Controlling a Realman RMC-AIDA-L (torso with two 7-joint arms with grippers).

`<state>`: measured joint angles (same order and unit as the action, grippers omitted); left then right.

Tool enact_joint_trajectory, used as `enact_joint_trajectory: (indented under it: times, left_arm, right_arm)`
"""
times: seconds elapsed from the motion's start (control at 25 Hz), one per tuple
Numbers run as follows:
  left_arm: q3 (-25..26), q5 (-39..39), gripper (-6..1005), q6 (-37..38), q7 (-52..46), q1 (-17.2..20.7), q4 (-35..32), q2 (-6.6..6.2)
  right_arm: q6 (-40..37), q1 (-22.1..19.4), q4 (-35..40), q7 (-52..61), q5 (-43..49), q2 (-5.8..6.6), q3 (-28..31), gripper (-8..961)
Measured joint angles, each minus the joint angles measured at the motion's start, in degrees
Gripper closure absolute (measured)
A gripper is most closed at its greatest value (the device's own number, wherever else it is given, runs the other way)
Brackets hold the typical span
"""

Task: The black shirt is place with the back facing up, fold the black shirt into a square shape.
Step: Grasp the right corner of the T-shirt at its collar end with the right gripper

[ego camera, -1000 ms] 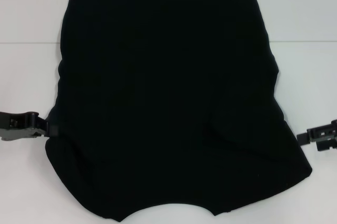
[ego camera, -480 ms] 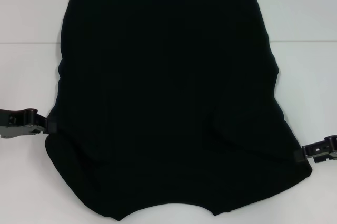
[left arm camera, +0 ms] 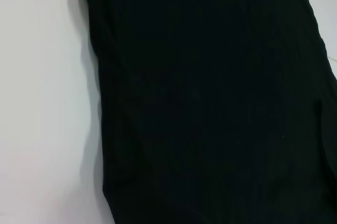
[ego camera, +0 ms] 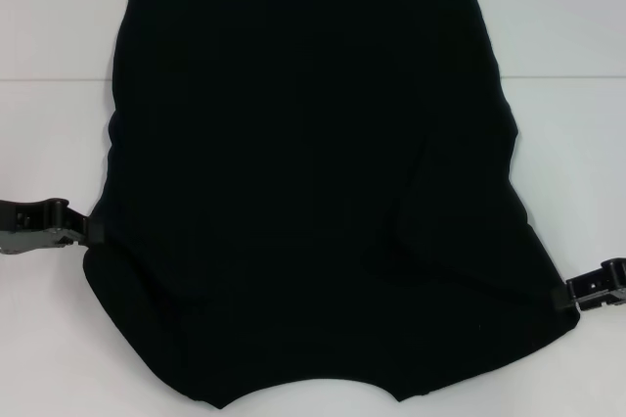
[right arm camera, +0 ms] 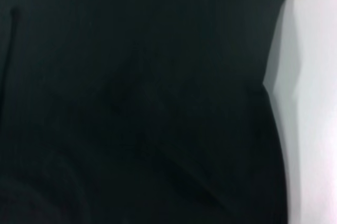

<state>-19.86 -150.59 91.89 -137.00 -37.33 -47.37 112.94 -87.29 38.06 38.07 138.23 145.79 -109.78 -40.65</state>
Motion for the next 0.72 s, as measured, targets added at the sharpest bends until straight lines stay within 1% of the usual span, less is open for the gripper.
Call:
enact_joint_trajectory:
  times: [0.28, 0.36, 0.56, 0.72]
  left_arm:
    - [0.0, 0.1, 1000, -0.1, 0.0, 0.0, 0.0, 0.00]
    - [0.0, 0.1, 1000, -0.1, 0.0, 0.0, 0.0, 0.00]
    - [0.0, 0.3, 1001, -0.2, -0.1, -0.1, 0.0, -0.06]
    - [0.0, 0.3, 1000, -0.6, -0.1, -0.1, 0.0, -0.08]
  right_arm:
    - [1.2, -0.1, 0.3, 0.7, 0.7, 0.00, -0.2, 431]
    - [1.5, 0.1, 0.1, 0.7, 1.4, -0.18, -0.2, 429]
    - [2.1, 0.5, 0.0, 0.7, 2.4, -1.04, -0.2, 439]
    - [2.1, 0.6, 0.0, 0.7, 2.4, -1.30, -0.2, 453]
